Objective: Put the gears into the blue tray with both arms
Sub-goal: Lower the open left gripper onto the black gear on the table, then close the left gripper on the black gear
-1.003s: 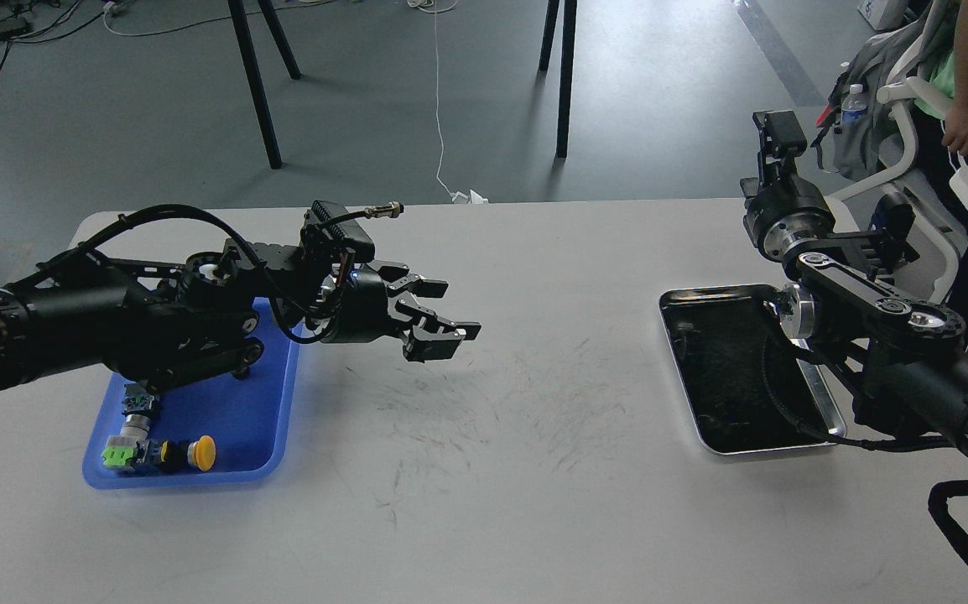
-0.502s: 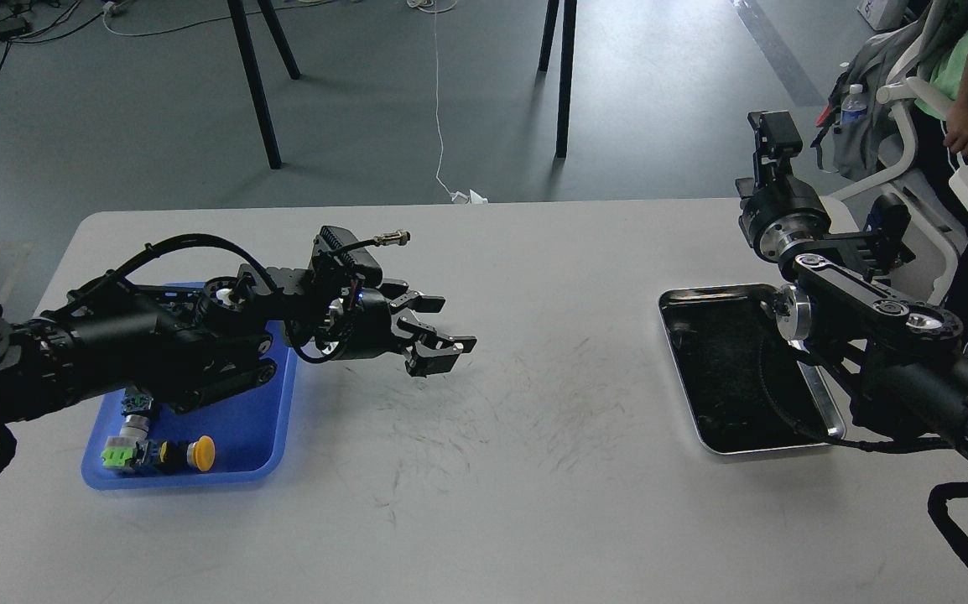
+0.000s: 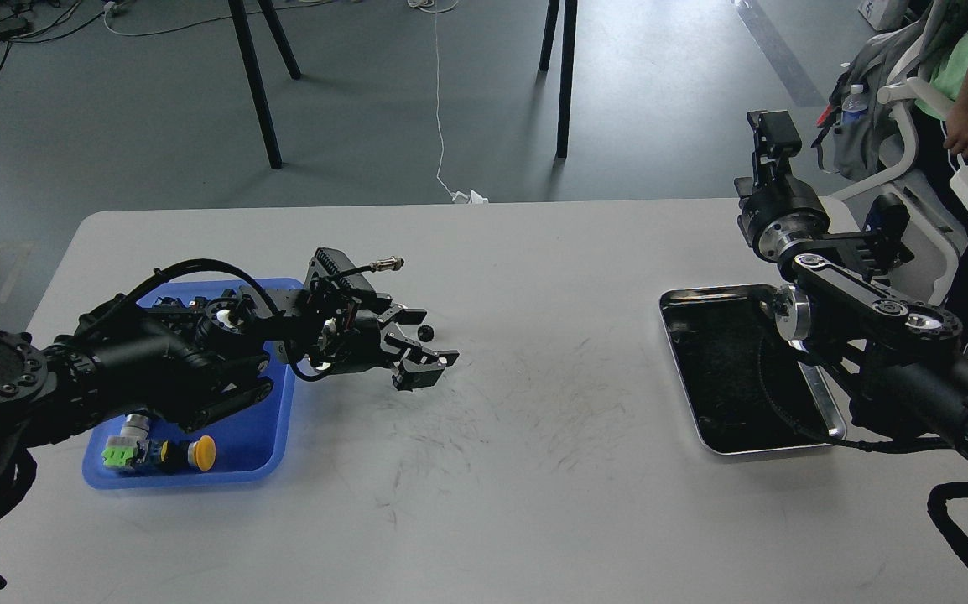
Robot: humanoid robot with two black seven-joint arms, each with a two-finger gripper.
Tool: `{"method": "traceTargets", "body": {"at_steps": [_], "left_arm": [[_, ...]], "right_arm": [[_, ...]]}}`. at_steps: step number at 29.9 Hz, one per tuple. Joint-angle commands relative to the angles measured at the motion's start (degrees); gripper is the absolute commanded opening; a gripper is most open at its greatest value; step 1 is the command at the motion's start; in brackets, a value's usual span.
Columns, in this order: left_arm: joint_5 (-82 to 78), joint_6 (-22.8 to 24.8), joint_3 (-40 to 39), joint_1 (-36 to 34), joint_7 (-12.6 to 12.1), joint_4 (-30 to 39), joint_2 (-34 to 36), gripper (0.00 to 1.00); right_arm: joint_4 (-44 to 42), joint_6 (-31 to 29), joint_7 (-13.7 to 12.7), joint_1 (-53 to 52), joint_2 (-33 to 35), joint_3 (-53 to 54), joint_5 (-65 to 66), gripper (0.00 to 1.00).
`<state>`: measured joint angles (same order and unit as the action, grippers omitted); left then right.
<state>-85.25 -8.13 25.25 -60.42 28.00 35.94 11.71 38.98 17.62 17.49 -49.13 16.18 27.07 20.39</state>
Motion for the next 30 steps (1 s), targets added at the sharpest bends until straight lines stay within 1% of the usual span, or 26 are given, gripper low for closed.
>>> {"method": "traceTargets", "body": {"at_steps": [1, 7, 11, 13, 16, 23, 30], "left_arm": [[0.0, -0.22, -0.02, 0.13, 0.0, -0.96, -0.2, 0.82], [0.0, -0.22, -0.02, 0.65, 0.0, -2.63, -1.08, 0.82], [0.0, -0.22, -0.02, 0.74, 0.0, -2.72, -1.08, 0.75], [0.0, -0.22, -0.02, 0.74, 0.0, -3.25, -1.43, 0.7], [0.0, -0.22, -0.02, 0.74, 0.0, -4.56, -2.31, 0.69], [0.0, -0.31, -0.02, 1.18, 0.0, -4.92, -2.75, 0.68], [0.0, -0.31, -0.02, 1.62, 0.0, -5.27, -2.31, 0.61]], "right_arm": [[0.04, 0.05, 0.0, 0.0, -0.01, 0.0, 0.0, 0.98], [0.22, 0.14, 0.09, 0.0, -0.01, -0.09, 0.0, 0.98], [0.3, 0.14, 0.09, 0.08, 0.08, -0.09, 0.0, 0.98], [0.39, 0.14, 0.18, 0.0, 0.0, -0.09, 0.0, 0.98], [0.39, 0.14, 0.18, 0.0, -0.01, -0.09, 0.0, 0.98], [0.39, 0.14, 0.18, 0.09, 0.34, -0.17, 0.08, 0.98], [0.39, 0.14, 0.18, 0.09, 0.52, -0.26, 0.0, 0.98]]}}
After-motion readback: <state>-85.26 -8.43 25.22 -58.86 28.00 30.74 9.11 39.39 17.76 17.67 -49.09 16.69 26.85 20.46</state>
